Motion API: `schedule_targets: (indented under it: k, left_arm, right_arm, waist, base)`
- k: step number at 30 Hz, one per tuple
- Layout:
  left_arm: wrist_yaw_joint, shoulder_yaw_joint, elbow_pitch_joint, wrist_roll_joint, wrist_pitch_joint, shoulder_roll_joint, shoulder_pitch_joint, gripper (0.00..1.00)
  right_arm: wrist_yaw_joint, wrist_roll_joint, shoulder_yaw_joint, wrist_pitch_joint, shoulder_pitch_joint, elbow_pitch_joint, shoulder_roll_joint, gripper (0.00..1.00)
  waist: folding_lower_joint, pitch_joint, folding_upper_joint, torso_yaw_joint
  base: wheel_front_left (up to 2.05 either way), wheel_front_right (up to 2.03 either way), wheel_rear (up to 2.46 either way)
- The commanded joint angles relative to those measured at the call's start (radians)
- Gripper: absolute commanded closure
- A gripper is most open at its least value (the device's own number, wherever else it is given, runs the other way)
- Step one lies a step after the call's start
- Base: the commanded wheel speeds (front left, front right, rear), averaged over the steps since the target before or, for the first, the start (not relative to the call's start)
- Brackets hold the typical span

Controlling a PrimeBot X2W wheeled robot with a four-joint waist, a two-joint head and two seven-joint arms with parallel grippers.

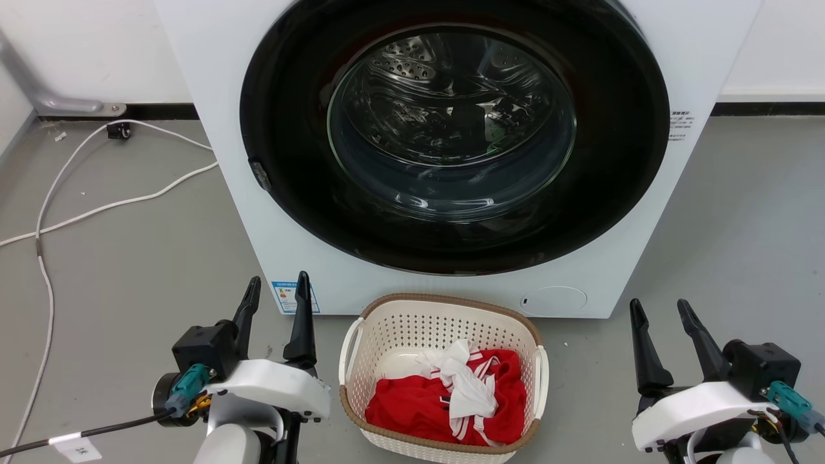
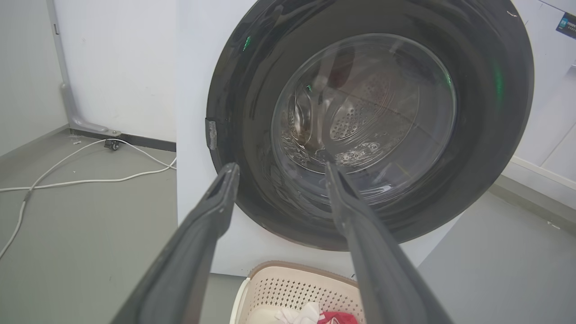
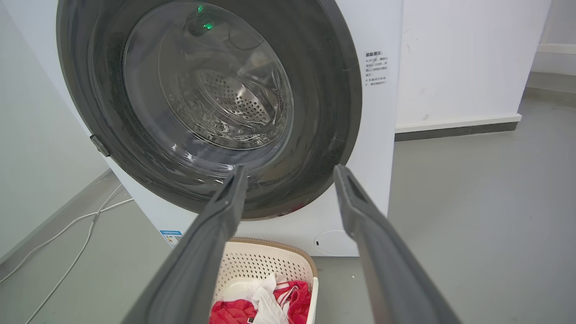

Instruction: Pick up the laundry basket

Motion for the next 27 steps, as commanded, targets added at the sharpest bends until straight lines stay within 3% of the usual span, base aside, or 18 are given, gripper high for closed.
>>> schedule_targets:
  k: [1, 27]
  left_arm:
    - [0.004, -0.005, 0.001, 0.029, -0.009, 0.0, -0.02, 0.0]
    - [0.032, -0.033, 0.056, 0.191, -0.056, -0.002, -0.03, 0.0]
  right_arm:
    - [0.0, -0.03, 0.001, -0.007, 0.0, -0.008, 0.003, 0.0]
    - [0.0, -0.212, 0.004, -0.016, 0.016, -0.004, 0.005, 0.0]
  waist:
    - [0.0, 0.0, 0.0, 0.0]
    - [0.0, -0.008, 0.0, 0.0]
  base:
    - [0.0, 0.0, 0.0]
    - [0.0, 0.0, 0.0]
